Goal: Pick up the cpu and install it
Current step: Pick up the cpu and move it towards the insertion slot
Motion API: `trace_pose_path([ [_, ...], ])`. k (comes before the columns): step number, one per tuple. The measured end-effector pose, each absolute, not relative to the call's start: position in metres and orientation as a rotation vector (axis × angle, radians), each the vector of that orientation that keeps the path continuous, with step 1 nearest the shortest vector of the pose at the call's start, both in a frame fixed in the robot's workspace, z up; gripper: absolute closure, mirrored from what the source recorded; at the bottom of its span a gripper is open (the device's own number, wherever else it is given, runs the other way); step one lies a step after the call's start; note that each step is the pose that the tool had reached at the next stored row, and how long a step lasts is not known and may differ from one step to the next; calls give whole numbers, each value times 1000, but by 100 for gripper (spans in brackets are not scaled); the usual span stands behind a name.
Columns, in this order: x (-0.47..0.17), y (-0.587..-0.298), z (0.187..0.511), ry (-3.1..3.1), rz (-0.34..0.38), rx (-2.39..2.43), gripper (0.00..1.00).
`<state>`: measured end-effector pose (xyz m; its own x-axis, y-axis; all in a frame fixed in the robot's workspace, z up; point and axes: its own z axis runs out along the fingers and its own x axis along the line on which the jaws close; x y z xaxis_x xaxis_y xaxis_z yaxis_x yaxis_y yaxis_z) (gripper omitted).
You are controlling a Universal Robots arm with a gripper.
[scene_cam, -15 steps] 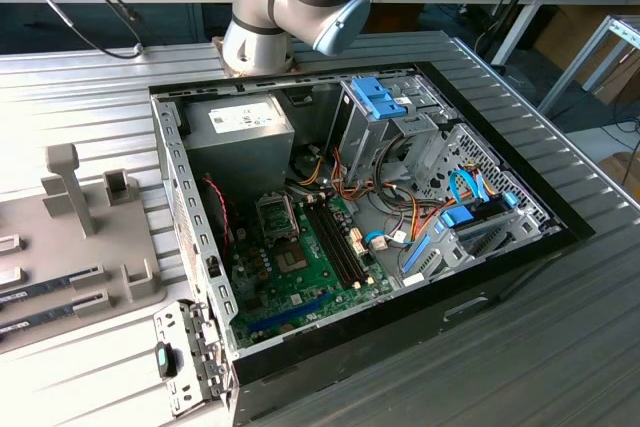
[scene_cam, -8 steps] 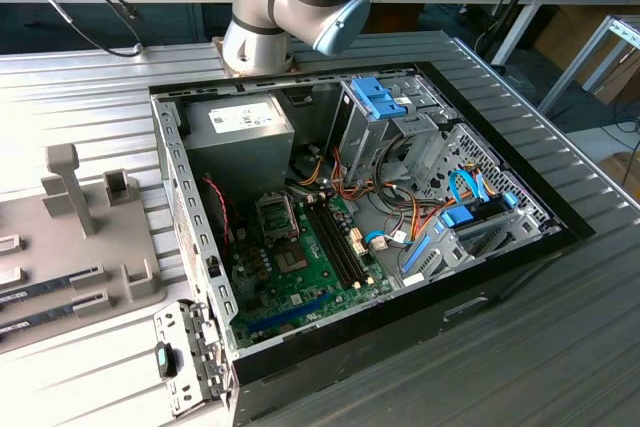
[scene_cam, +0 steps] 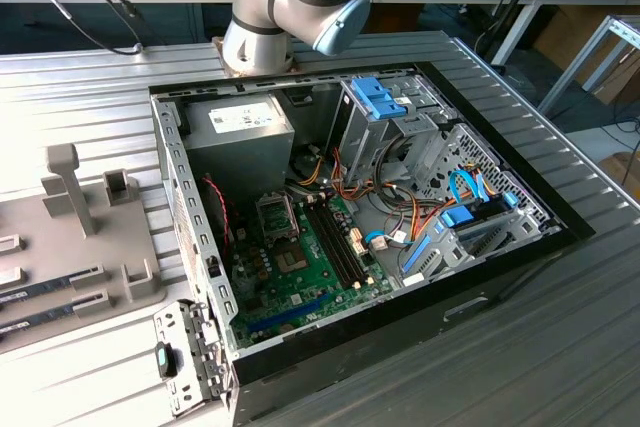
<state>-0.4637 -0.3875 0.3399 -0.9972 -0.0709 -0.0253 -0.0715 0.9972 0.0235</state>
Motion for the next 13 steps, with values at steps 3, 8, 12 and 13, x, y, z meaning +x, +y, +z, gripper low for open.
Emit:
trace_pose_path([
  [3,-464,-387,342,3115,38,-111,53],
  [8,-464,-387,344,3115,38,-111,53],
  [12,-464,-387,347,3115,38,-111,53],
  [13,-464,-387,347,3115,38,-111,53],
])
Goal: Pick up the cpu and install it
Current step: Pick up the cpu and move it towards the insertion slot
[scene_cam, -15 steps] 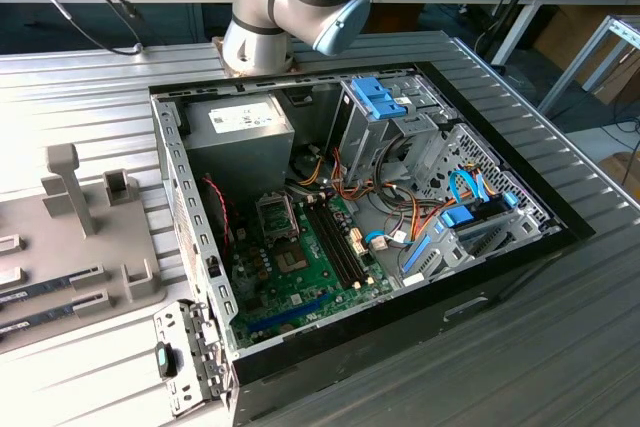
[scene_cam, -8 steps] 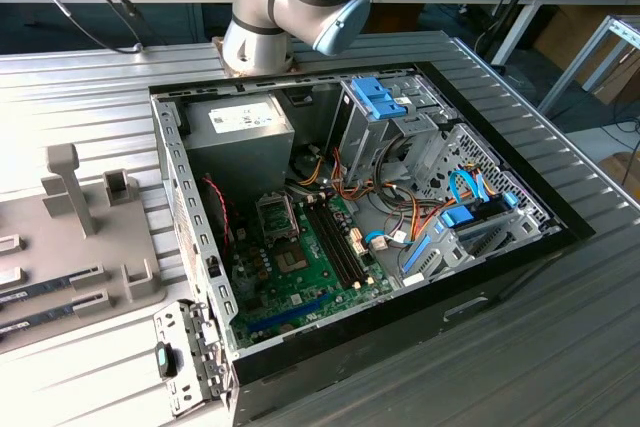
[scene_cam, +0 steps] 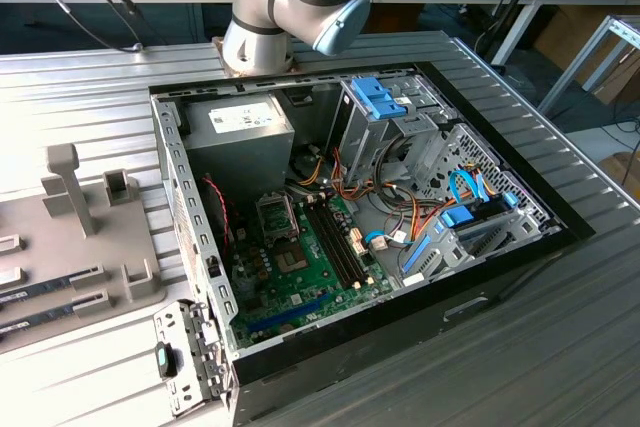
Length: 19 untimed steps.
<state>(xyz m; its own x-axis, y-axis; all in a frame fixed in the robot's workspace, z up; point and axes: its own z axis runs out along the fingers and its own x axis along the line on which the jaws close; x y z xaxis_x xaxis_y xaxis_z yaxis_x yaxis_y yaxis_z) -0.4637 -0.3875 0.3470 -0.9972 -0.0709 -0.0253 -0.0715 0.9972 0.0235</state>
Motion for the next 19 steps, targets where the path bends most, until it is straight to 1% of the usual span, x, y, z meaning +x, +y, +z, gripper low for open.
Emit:
trace_pose_path([
  [19,-464,-387,361,3115,38,-111,53],
])
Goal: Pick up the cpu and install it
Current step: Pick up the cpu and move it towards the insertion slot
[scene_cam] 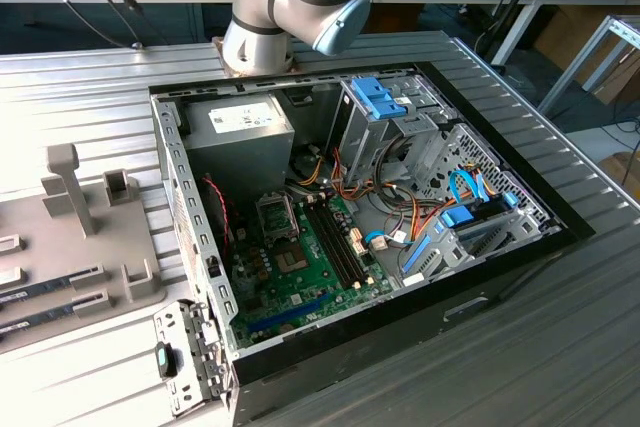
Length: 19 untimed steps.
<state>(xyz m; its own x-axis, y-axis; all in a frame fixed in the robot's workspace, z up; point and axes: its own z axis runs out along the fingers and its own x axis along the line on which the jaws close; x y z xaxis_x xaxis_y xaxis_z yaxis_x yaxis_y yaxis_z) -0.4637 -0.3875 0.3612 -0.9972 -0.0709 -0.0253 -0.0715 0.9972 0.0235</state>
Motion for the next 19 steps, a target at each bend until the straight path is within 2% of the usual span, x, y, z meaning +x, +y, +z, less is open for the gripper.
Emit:
trace_pose_path([
  [19,-464,-387,374,3115,38,-111,53],
])
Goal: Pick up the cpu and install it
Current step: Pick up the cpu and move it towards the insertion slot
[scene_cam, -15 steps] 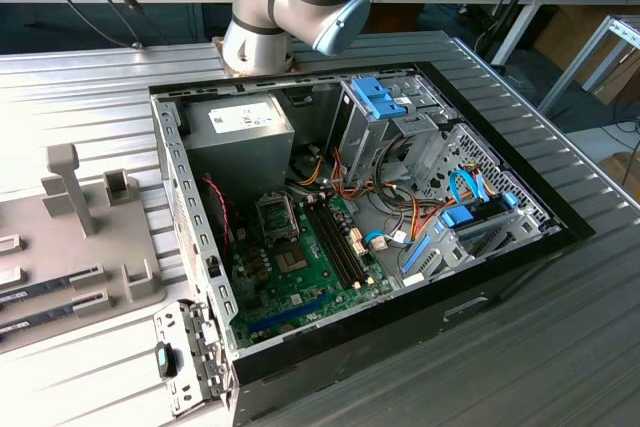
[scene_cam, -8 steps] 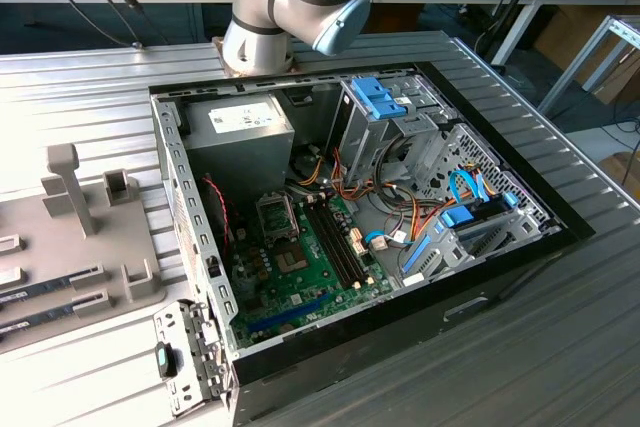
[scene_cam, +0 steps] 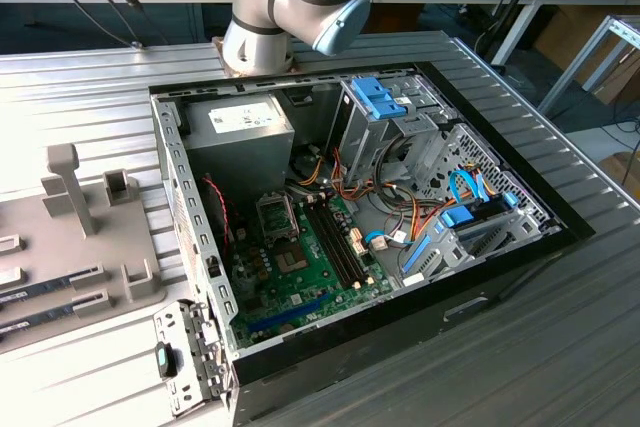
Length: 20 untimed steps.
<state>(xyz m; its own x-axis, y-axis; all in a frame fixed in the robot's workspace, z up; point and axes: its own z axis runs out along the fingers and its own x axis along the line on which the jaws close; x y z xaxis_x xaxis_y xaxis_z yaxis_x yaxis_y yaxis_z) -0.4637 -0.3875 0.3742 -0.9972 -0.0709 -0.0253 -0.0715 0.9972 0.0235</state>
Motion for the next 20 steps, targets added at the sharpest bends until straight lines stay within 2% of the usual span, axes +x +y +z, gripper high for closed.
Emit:
trace_pose_path([
  [20,-464,-387,386,3115,38,-111,53],
])
